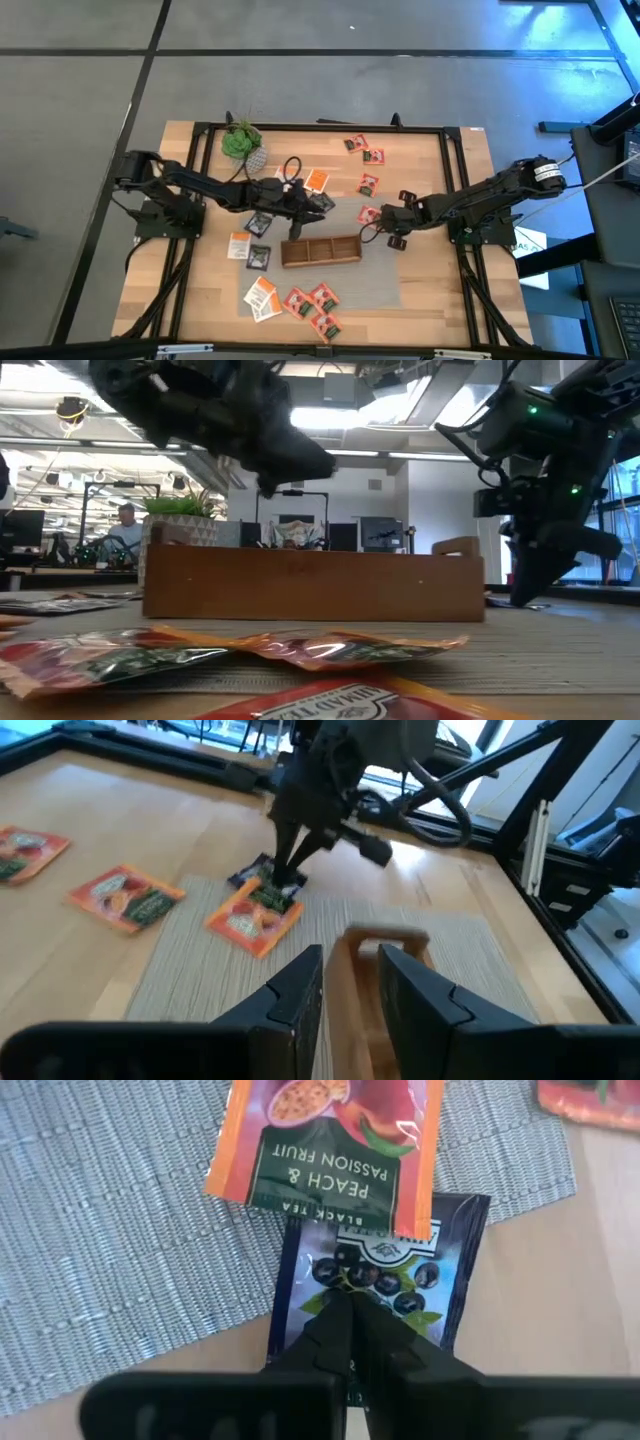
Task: Pick & Place Tea
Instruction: Put the purple tea bag into the right section of the wooden organizer
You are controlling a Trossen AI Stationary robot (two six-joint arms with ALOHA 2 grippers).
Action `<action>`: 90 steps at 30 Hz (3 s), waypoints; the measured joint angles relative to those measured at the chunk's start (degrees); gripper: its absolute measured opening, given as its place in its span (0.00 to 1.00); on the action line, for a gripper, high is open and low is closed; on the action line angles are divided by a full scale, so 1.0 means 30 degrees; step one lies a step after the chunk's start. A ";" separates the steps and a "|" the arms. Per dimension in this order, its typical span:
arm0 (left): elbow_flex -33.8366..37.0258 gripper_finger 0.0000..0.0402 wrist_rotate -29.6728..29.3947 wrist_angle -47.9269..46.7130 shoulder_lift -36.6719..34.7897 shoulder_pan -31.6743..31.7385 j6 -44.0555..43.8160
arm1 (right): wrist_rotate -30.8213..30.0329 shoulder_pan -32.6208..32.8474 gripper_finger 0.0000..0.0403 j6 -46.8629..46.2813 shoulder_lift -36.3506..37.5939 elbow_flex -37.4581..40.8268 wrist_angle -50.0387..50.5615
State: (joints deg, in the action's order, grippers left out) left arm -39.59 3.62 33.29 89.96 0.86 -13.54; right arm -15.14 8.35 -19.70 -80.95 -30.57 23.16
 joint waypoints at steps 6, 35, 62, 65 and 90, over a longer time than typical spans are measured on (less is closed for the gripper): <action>-0.2907 0.17 0.0789 -0.0242 0.4005 0.0218 0.0432 | 0.0087 -0.0343 0.01 0.0781 -0.0007 0.0007 -0.0725; -1.2939 0.01 0.3147 -0.1319 1.3470 0.2202 0.2887 | 0.0023 -0.0442 0.04 0.1229 -0.0036 0.0036 -0.2200; -1.3611 0.01 0.3135 -0.2656 1.4961 0.2754 0.2156 | -0.0091 -0.0442 0.06 0.1229 0.0015 -0.0374 -0.3447; -1.3611 0.01 0.3083 -0.2780 1.4961 0.2754 0.2228 | -0.0080 -0.0442 0.06 0.1281 0.0015 -0.1111 -0.2850; -1.3574 0.01 0.2914 -0.2978 1.4969 0.2754 0.2272 | 0.2930 -0.0420 0.50 0.0109 0.0029 -0.4721 0.4138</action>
State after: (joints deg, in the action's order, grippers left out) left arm -80.31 12.36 24.36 134.87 9.13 -6.72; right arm -6.35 7.09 -19.37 -80.86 -44.73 35.57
